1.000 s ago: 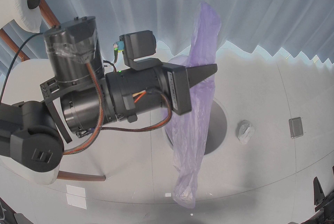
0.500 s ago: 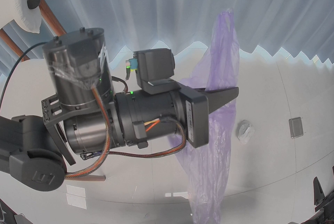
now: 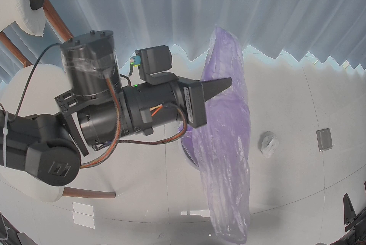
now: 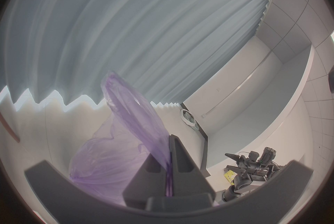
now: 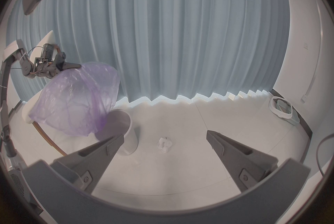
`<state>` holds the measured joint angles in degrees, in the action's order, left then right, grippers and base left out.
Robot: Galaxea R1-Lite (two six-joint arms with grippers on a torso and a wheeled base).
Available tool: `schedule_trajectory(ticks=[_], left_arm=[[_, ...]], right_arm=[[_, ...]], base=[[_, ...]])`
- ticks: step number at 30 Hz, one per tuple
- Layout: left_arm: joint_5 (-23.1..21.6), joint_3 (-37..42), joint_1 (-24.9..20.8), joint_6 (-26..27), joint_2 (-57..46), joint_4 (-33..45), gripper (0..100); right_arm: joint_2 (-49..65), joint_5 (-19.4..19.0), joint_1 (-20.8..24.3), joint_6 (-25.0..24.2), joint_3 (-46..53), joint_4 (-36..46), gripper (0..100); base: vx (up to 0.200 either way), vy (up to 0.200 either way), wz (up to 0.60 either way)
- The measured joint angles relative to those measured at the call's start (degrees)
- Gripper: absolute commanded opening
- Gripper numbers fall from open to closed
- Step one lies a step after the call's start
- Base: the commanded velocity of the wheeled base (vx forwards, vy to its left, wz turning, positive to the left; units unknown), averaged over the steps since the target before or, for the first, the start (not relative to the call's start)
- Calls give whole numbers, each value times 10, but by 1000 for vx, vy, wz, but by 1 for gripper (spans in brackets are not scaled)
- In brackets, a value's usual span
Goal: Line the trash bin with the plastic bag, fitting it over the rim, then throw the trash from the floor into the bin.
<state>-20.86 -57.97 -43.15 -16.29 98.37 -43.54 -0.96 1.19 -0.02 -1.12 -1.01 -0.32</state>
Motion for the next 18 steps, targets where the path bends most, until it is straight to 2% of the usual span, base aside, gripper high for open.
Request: schedule_trajectory(ticks=[9,18], left_arm=[[4,-7,6,5,26,-5,0],[4,68,72,18,7,-3,0]], right_arm=[[0,0,0,0,0,0,100],[0,0,0,0,0,0,100]], base=[[0,0,0],[0,0,0]])
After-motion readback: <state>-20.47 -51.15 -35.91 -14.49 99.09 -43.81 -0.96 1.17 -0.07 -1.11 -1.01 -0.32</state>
